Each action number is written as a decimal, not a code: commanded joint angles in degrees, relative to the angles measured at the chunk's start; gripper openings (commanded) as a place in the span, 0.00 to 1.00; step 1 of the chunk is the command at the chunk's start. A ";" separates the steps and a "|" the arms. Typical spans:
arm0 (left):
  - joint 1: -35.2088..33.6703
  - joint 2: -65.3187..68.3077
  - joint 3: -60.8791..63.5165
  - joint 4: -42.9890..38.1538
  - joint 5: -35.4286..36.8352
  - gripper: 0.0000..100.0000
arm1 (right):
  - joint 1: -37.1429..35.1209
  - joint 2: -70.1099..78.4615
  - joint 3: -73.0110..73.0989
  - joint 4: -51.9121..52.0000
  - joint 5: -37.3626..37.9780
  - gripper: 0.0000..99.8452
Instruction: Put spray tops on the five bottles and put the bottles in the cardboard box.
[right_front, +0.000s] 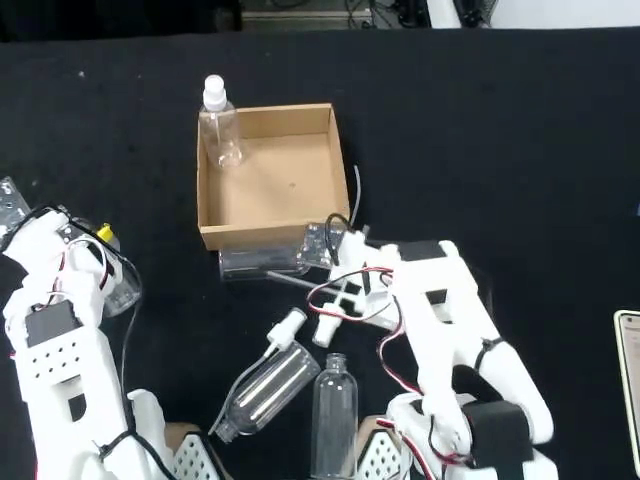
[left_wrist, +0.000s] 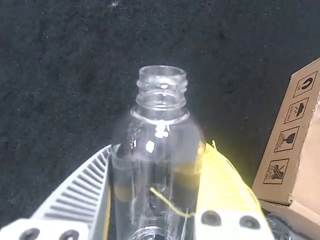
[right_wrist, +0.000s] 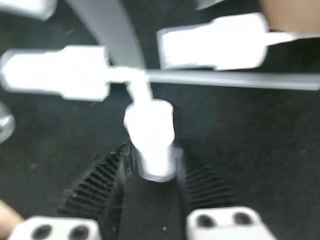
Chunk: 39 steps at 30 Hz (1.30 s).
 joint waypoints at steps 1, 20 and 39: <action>-0.13 -1.76 -0.75 -1.32 0.62 0.03 | -0.44 -5.23 -3.47 9.23 2.29 0.02; -0.22 -1.76 -0.66 -1.49 0.62 0.03 | 37.36 -10.24 -22.29 24.88 -6.24 0.01; -0.22 -2.20 3.38 -7.56 0.26 0.03 | 36.84 10.77 -26.15 8.44 -56.62 0.35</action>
